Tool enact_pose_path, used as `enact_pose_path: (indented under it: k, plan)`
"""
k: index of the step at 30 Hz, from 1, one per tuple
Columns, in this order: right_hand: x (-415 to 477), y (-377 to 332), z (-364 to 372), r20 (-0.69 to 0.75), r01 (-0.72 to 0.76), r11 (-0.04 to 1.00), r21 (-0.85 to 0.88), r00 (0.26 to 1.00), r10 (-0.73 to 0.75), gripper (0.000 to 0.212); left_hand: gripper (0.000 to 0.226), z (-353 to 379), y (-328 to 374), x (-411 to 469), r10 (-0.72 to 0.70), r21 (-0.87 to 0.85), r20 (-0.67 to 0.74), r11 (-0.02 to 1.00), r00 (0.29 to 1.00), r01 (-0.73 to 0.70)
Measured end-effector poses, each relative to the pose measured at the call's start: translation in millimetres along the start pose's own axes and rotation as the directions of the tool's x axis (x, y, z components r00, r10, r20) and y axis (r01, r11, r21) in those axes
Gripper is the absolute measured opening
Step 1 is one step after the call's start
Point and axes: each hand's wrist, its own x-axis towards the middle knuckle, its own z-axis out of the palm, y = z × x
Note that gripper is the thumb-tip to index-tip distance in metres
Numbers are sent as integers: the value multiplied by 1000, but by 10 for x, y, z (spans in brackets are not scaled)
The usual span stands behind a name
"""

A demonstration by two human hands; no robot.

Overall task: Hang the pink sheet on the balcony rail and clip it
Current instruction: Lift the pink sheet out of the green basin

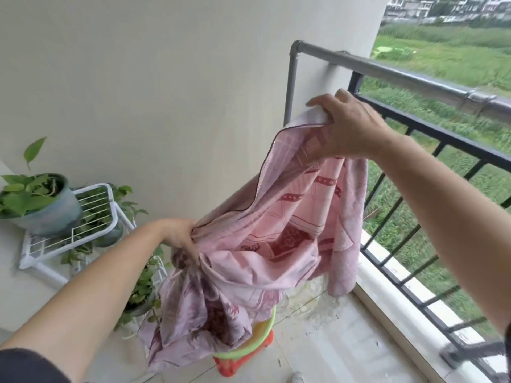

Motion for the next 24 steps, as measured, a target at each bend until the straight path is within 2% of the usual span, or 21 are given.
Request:
enact_pose_path:
  k: [2, 3, 4, 5, 6, 7, 8, 9, 12, 13, 14, 15, 16, 18, 20, 21, 22, 23, 24]
  plan:
    - [-15, 29, 50, 105, 67, 977, -202, 993, -47, 126, 54, -168, -39, 18, -12, 119, -162, 992, 987, 31]
    - [-26, 50, 95, 142, 83, 960, -269, 989, -46, 129, 44, -253, -41, 22, -15, 127, -344, 990, 939, 62]
    - [-41, 79, 137, 162, 86, 945, -316, 986, -35, 130, 31, -337, -22, 4, -24, 93, -570, 991, 821, 93]
    - [-60, 117, 177, 169, 74, 939, -336, 986, -18, 130, 21, -423, 11, -39, -48, 23, -775, 994, 630, 104]
    - [-78, 155, 218, 168, 57, 942, -332, 986, -1, 129, 20, -510, 52, -90, -97, -66, -895, 994, 435, 85]
    - [-93, 193, 269, 175, 42, 947, -319, 984, 15, 125, 24, -595, 95, -140, -124, -113, -947, 992, 296, 55]
    - [-100, 221, 336, 193, 26, 949, -314, 981, 36, 117, 29, -680, 141, -185, -113, -108, -970, 994, 215, 34]
    - [-105, 238, 420, 218, 7, 948, -318, 974, 66, 103, 34, -766, 196, -228, -77, -75, -982, 997, 171, 15]
    - [-77, 299, 690, 213, -146, 948, -282, 954, 211, 33, 22, -1008, 437, -359, -44, -51, -996, 994, 80, -92]
    - [-71, 305, 760, 190, -229, 950, -211, 944, 269, 20, 18, -1093, 537, -408, -62, -68, -997, 986, 43, -155]
    - [-58, 332, 831, 175, -330, 942, -67, 925, 336, 23, 16, -1186, 639, -454, -77, -77, -997, 972, 7, -222]
    - [-51, 341, 883, 185, -436, 888, 147, 894, 408, 30, 15, -1265, 752, -505, -81, -72, -997, 955, -17, -286]
    - [-37, 348, 943, 231, -519, 772, 366, 855, 465, 35, 14, -1341, 858, -539, -68, -55, -997, 936, -26, -347]
    - [-12, 278, 1020, 311, -560, 513, 651, 813, 493, 37, 13, -1455, 1045, -602, -55, -55, -998, 875, 13, -482]
    - [-16, 178, 1030, 399, -531, 276, 801, 817, 416, 35, 13, -1541, 1155, -622, -88, -120, -993, 763, 81, -635]
    - [-37, 117, 999, 431, -509, 198, 838, 839, 333, 30, 12, -1575, 1168, -617, -108, -156, -988, 714, 113, -682]
    - [-50, 88, 967, 442, -485, 203, 851, 869, 222, 25, 12, -1610, 1148, -595, -128, -189, -982, 693, 139, -695]
    - [-72, 64, 923, 453, -458, 301, 837, 887, 91, 26, 13, -1632, 1114, -573, -147, -218, -976, 705, 162, -675]
    - [-100, 41, 907, 498, -431, 450, 782, 866, -37, 37, 17, -1647, 1067, -545, -158, -232, -972, 740, 173, -631]
